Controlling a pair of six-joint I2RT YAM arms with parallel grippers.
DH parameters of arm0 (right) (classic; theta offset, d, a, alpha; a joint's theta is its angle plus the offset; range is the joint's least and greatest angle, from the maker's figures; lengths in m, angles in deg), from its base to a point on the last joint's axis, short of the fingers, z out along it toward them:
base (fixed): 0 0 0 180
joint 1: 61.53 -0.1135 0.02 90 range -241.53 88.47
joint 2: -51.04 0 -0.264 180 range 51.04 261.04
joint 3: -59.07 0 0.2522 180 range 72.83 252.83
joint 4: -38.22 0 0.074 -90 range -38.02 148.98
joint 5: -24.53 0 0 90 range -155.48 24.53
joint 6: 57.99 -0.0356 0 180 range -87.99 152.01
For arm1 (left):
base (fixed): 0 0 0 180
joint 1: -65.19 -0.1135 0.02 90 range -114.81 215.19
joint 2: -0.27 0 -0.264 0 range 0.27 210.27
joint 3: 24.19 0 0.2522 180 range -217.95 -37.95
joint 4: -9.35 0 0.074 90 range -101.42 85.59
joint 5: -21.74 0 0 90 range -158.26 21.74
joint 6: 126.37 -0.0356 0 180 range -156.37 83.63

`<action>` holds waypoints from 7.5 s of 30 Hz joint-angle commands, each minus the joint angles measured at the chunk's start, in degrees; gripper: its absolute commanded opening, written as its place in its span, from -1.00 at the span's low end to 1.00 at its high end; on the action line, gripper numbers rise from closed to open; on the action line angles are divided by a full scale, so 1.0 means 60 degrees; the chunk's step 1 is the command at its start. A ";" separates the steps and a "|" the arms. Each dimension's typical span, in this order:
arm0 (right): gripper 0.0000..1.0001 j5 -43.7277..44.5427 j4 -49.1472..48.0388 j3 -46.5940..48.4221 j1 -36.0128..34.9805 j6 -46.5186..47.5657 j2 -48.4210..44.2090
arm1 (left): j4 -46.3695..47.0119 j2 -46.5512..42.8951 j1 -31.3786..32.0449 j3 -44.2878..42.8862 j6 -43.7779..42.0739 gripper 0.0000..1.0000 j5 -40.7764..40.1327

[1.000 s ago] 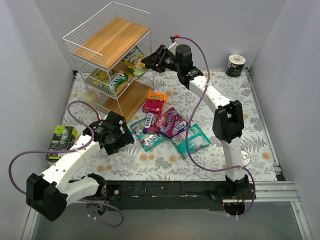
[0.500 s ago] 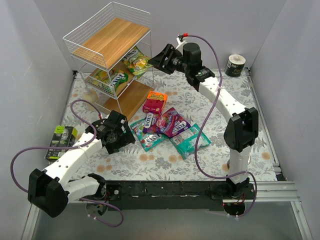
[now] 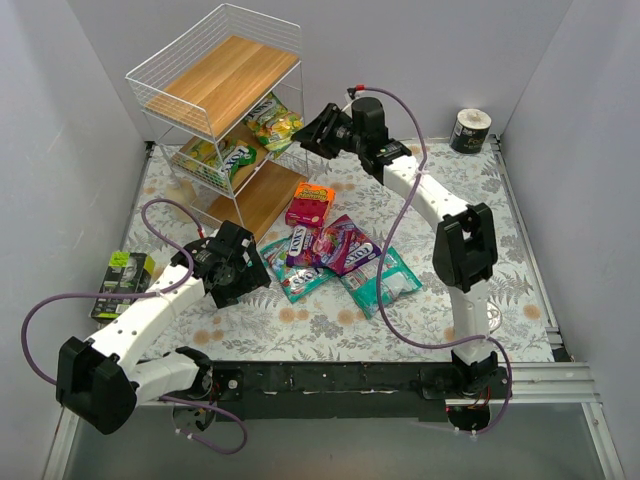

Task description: Place and organize the candy bags onto the shelf

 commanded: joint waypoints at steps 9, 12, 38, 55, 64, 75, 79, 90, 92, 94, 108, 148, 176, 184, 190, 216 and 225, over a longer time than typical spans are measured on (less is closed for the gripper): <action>-0.49 0.0292 -0.1480 0.1560 -0.0233 -0.0548 0.1041 | -0.0149 -0.0466 -0.0027 -0.0038 0.0008 0.63 -0.0319; -0.56 0.0278 -0.1788 0.1560 -0.0292 -0.0460 0.0983 | -0.0164 -0.0495 -0.0027 -0.0009 0.0037 0.63 -0.0334; -0.15 0.0160 -0.2230 0.2265 -0.0409 0.0286 0.1439 | -0.0120 -0.0510 -0.0027 0.0065 -0.0065 0.64 -0.0275; 0.81 0.1990 0.0404 -0.3402 -0.0584 0.3562 -0.3995 | 0.0435 -0.0232 -0.0890 0.0152 -0.0182 0.82 -0.0335; 0.51 0.3105 0.1154 -0.8164 -0.1390 0.4066 -0.6662 | 0.2120 0.1041 -0.4317 0.0754 -0.1149 0.71 0.0736; 0.43 0.3573 0.2004 -0.9280 -0.1991 0.4022 -0.7630 | 0.3835 0.2799 -0.4539 0.0621 -0.1530 0.48 0.1131; 0.42 0.3808 0.2165 -0.9353 -0.1991 0.3877 -0.7821 | 0.3791 0.2715 -0.4495 0.1177 -0.1442 0.38 0.1512; 0.41 0.3808 0.2253 -0.9631 -0.1991 0.3539 -0.7968 | 0.3572 0.2245 -0.2857 0.2115 -0.0303 0.25 0.2215; 0.41 0.3808 0.2283 -0.9602 -0.1991 0.3539 -0.7938 | 0.3528 0.2040 -0.2373 0.2466 0.0079 0.25 0.2390; 0.41 0.3808 0.2370 -0.9544 -0.1991 0.3524 -0.7894 | 0.3542 0.1806 -0.2036 0.2874 0.0519 0.25 0.2551; 0.62 0.2491 0.2664 -0.8768 -0.2137 0.3817 -0.6606 | 0.2225 0.0311 -0.1595 0.2030 0.0814 0.33 0.2100; 0.29 -0.0820 -0.0073 -0.4372 -0.4115 0.2836 0.0909 | 0.2634 0.2010 -0.4686 0.2189 -0.0300 -0.16 0.2420; -0.97 -0.0382 0.1168 -0.4694 -0.3398 0.3495 -0.2736 | 0.0496 -0.0407 -0.4700 -0.0785 -0.0930 0.85 0.0092; -0.97 0.0614 0.1902 -0.4885 -0.2681 0.3700 -0.4334 | 0.0480 -0.0466 -0.4700 -0.0302 -0.0417 0.96 -0.0378; -0.97 0.1069 0.1990 -0.4768 -0.2167 0.3642 -0.4481 | 0.0612 -0.0159 -0.4700 -0.0053 -0.0300 0.96 0.0003; -0.97 0.0088 -0.1901 -0.2513 -0.1625 0.1563 -0.0909 | 0.0071 -0.0348 -0.4700 0.0402 -0.0153 0.96 0.1131; -0.97 -0.0074 -0.2903 0.0473 -0.1654 0.1621 0.3016 | -0.0647 -0.0510 -0.4700 -0.0140 -0.0182 0.96 0.0985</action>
